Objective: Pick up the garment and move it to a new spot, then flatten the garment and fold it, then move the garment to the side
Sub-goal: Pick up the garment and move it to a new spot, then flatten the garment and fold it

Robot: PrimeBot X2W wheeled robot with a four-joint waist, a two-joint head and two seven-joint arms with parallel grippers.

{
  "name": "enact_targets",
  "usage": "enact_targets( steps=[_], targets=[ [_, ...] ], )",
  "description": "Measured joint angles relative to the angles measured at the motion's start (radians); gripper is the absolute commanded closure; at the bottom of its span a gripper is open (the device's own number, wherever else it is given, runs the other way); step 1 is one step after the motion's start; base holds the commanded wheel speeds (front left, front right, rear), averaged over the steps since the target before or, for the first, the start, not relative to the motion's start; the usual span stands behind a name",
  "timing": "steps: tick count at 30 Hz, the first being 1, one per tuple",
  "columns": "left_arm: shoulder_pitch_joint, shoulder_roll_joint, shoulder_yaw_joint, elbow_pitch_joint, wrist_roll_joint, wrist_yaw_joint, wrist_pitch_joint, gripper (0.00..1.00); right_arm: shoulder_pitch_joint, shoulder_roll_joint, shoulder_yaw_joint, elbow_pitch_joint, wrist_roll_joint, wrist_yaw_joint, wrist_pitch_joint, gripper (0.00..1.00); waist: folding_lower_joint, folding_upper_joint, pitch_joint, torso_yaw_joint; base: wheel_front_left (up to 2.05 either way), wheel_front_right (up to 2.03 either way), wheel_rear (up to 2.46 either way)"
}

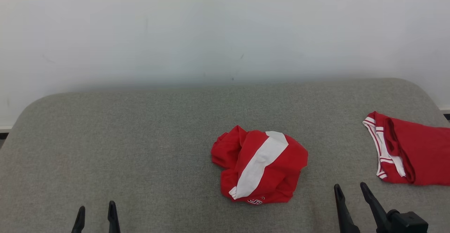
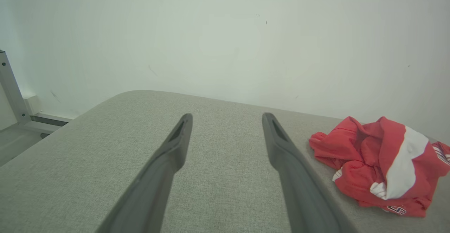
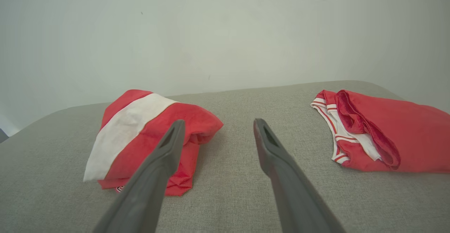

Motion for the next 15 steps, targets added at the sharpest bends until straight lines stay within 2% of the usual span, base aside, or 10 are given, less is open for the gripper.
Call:
enact_targets(
  steps=[15],
  targets=[
    [0.006,-0.029,0.013,0.062,0.039,-0.034,0.0,0.0,-0.016,0.014,0.003,0.034,0.007,0.0,-0.007,0.0,0.0001,0.0,0.016,-0.005,0.0,0.0,0.0]
  ],
)
